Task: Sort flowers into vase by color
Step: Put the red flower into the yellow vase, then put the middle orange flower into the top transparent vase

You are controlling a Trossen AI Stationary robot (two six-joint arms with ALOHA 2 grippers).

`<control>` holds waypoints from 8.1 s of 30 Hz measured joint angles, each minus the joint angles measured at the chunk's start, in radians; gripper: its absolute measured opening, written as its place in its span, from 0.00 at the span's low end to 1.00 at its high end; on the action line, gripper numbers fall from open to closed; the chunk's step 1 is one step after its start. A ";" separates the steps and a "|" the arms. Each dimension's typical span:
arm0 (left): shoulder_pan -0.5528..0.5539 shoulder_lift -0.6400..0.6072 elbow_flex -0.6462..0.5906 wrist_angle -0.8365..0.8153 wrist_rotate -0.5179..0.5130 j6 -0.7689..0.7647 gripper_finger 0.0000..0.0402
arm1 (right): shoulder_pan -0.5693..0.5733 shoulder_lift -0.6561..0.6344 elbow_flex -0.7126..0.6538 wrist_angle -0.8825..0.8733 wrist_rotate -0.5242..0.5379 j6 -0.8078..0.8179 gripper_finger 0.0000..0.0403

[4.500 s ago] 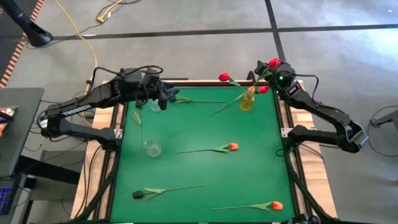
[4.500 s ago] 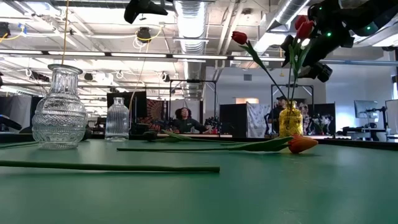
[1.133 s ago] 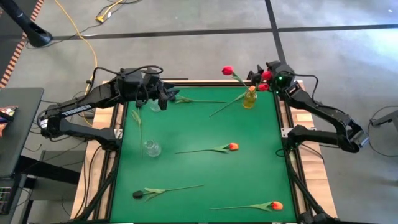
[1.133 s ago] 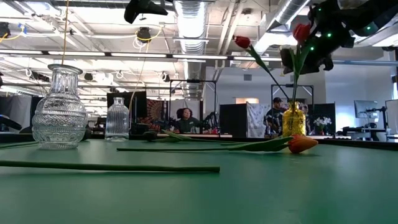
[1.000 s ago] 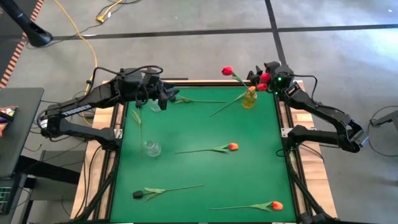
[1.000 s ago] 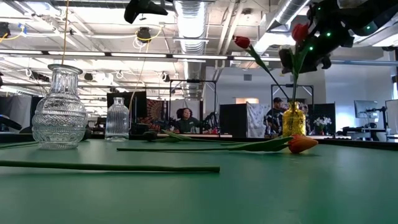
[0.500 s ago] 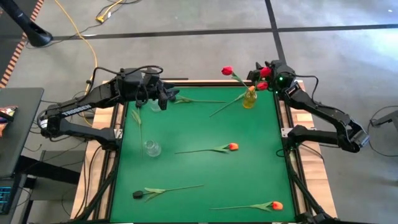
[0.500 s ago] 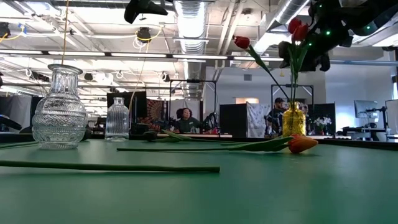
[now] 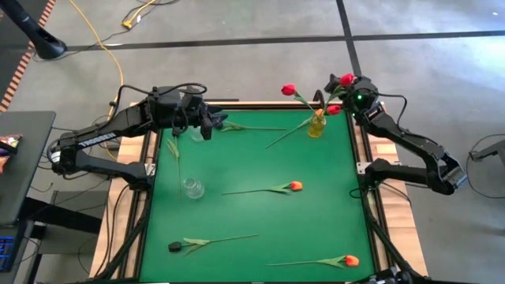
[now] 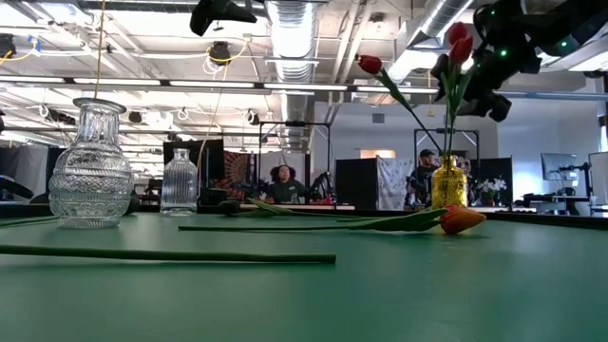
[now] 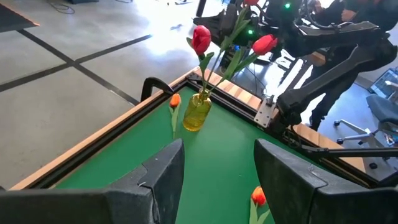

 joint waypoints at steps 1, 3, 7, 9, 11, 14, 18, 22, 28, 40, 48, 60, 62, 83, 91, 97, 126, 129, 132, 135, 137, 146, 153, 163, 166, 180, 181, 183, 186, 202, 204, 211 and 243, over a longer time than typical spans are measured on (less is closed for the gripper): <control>0.000 0.000 0.000 0.000 0.000 0.000 0.45 | 0.000 0.000 0.000 0.004 0.000 -0.016 0.73; 0.000 0.000 0.000 0.000 0.002 0.000 0.45 | 0.000 0.000 0.000 0.006 0.000 -0.025 0.73; 0.000 0.000 0.000 0.000 0.002 0.000 0.45 | 0.000 0.000 0.000 0.001 -0.010 -0.076 0.72; 0.000 0.000 0.000 0.000 0.002 0.000 0.45 | 0.000 -0.001 0.000 0.001 -0.034 -0.129 0.72; 0.000 0.000 0.000 -0.001 0.002 0.000 0.45 | 0.000 -0.001 0.000 0.003 -0.050 -0.166 0.72; 0.000 0.000 0.000 -0.010 0.002 0.000 0.45 | 0.001 -0.001 0.000 0.005 -0.051 -0.219 0.72; 0.000 0.000 0.000 -0.025 0.002 0.000 0.45 | 0.001 -0.001 0.000 0.005 -0.065 -0.307 0.74; 0.000 0.000 0.000 -0.024 -0.004 0.003 0.45 | 0.001 -0.001 0.000 0.004 -0.079 -0.361 0.80; 0.000 0.000 0.000 -0.023 -0.005 0.007 0.45 | 0.001 -0.001 0.000 -0.004 -0.079 -0.399 0.92; 0.000 0.000 0.000 -0.022 -0.006 0.007 0.45 | 0.001 -0.001 0.000 0.003 -0.079 -0.411 0.95; 0.000 0.000 0.000 -0.022 -0.006 0.002 0.45 | 0.000 -0.001 0.000 0.002 -0.094 -0.434 0.96; 0.000 0.000 0.000 -0.022 -0.007 0.001 0.45 | -0.002 -0.001 0.000 0.045 -0.159 -0.526 0.96; 0.000 0.000 0.000 -0.022 -0.007 0.001 0.45 | -0.002 -0.001 0.007 0.056 -0.157 -0.525 0.96; 0.000 0.000 0.000 -0.022 -0.008 0.000 0.45 | 0.007 0.000 0.143 0.076 -0.154 -0.543 0.96; 0.000 0.000 0.000 -0.022 -0.019 0.008 0.45 | 0.022 0.000 0.143 0.113 -0.154 -0.566 0.96; 0.000 0.000 0.000 -0.022 -0.019 0.015 0.45 | 0.032 -0.001 0.144 0.164 -0.154 -0.569 0.96; 0.000 0.000 0.000 -0.023 -0.026 0.017 0.45 | 0.031 -0.001 0.144 0.124 -0.154 -0.569 0.61; 0.000 0.000 0.000 -0.023 -0.026 0.017 0.45 | 0.031 -0.001 0.144 0.123 -0.154 -0.569 0.63; 0.000 0.000 0.000 -0.023 -0.026 0.017 0.45 | 0.031 -0.001 0.144 0.123 -0.154 -0.569 0.66; 0.000 0.000 0.000 -0.023 -0.026 0.016 0.45 | 0.031 -0.001 0.144 0.123 -0.154 -0.569 0.70; 0.000 0.000 0.000 -0.023 -0.026 0.016 0.45 | 0.031 -0.001 0.144 0.119 -0.154 -0.569 0.73; 0.000 0.000 0.000 -0.023 -0.026 0.016 0.45 | 0.031 0.000 0.144 0.071 -0.154 -0.569 0.92; 0.000 0.000 0.000 -0.023 -0.026 0.016 0.45 | 0.031 0.000 0.144 0.063 -0.154 -0.569 0.98; 0.000 0.000 0.000 -0.023 -0.026 0.015 0.45 | 0.031 0.000 0.144 0.059 -0.152 -0.560 0.97; 0.000 0.000 0.000 -0.023 -0.026 0.014 0.45 | 0.031 0.000 0.144 0.036 -0.153 -0.558 0.98; 0.000 0.000 0.000 -0.022 -0.030 -0.002 0.45 | 0.046 0.000 0.144 0.039 -0.164 -0.598 0.98; 0.000 0.000 0.000 -0.022 -0.030 -0.002 0.45 | 0.045 0.000 0.144 0.048 -0.164 -0.596 0.97; 0.000 0.000 0.000 -0.022 -0.030 -0.002 0.45 | 0.044 0.000 0.145 0.062 -0.161 -0.596 0.96; 0.000 0.000 0.000 -0.022 -0.030 -0.003 0.45 | 0.044 0.000 0.145 0.074 -0.160 -0.595 0.91; 0.000 0.000 0.000 -0.022 -0.033 -0.001 0.45 | 0.044 0.000 0.145 0.081 -0.154 -0.595 0.60; 0.000 0.000 0.000 -0.022 -0.033 -0.001 0.45 | 0.044 0.000 0.145 0.080 -0.154 -0.594 0.54; 0.000 0.000 0.000 -0.022 -0.033 -0.001 0.45 | 0.044 0.000 0.145 0.080 -0.154 -0.595 0.20; 0.000 0.000 0.000 -0.022 -0.033 0.000 0.45 | 0.044 0.000 0.145 0.116 -0.135 -0.595 0.81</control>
